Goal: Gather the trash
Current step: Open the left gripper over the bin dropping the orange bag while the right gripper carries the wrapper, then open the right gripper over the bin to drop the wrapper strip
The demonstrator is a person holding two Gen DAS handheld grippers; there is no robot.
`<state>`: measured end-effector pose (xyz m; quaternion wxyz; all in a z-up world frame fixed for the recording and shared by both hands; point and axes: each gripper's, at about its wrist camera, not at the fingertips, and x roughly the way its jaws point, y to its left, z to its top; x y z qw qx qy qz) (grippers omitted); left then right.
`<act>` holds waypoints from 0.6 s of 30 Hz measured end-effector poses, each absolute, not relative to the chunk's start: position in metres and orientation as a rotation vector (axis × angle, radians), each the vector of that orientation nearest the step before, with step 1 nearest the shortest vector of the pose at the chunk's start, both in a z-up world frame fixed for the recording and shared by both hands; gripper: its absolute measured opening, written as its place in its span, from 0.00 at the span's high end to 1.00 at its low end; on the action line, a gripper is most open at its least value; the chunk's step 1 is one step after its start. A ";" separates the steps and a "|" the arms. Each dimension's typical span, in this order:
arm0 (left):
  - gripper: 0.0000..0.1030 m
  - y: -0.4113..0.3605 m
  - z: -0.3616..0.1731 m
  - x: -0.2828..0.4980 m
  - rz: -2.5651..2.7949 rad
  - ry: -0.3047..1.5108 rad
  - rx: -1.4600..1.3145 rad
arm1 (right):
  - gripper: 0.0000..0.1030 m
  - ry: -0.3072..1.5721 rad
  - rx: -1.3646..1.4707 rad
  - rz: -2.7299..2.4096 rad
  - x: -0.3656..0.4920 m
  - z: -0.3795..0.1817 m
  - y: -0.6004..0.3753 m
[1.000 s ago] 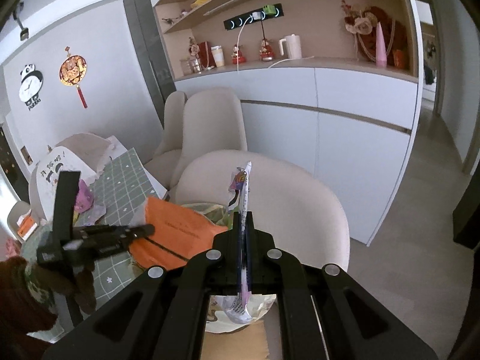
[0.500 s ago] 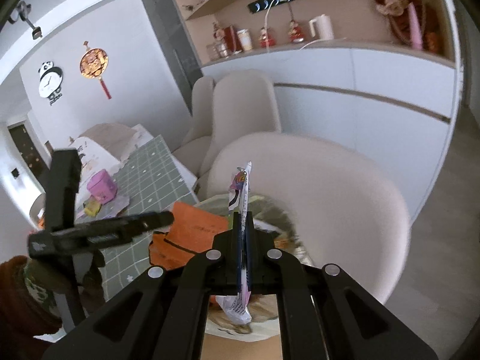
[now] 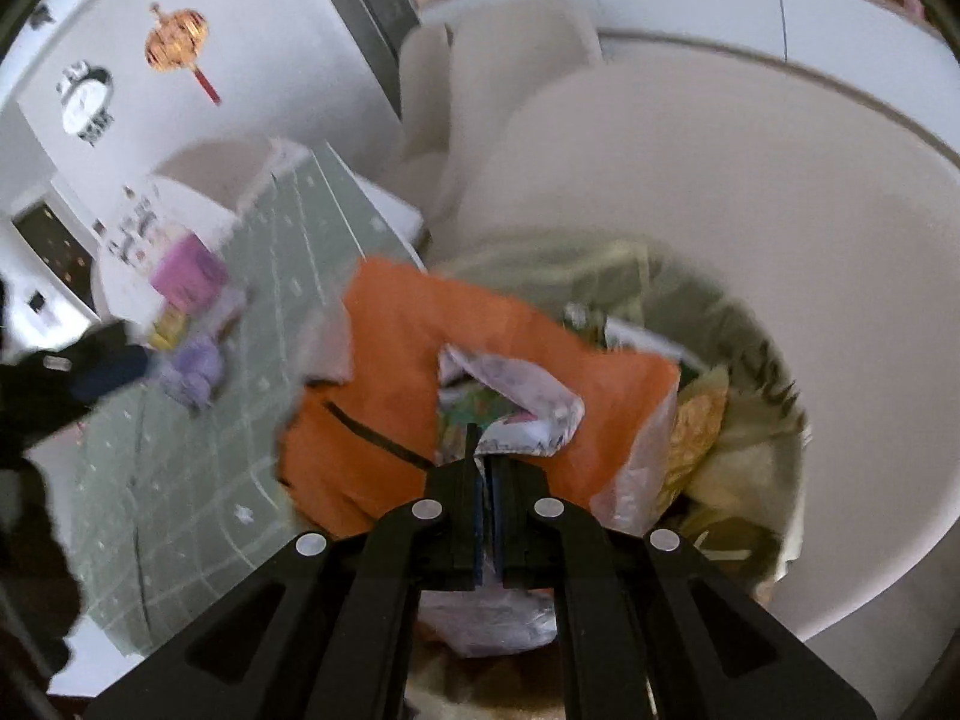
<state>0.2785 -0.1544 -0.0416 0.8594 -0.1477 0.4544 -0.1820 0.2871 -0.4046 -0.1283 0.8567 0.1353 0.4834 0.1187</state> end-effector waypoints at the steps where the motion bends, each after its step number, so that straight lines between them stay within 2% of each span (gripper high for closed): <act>1: 0.49 -0.148 -0.040 0.276 -0.373 0.951 -0.317 | 0.95 1.032 0.284 0.250 0.289 -0.132 -0.404; 10: 0.49 -0.104 -0.039 0.262 -0.318 0.937 -0.360 | 0.95 1.131 0.130 0.184 0.300 -0.159 -0.386; 18: 0.49 -0.074 -0.051 0.256 -0.294 0.964 -0.393 | 0.94 1.048 0.163 0.170 0.287 -0.138 -0.396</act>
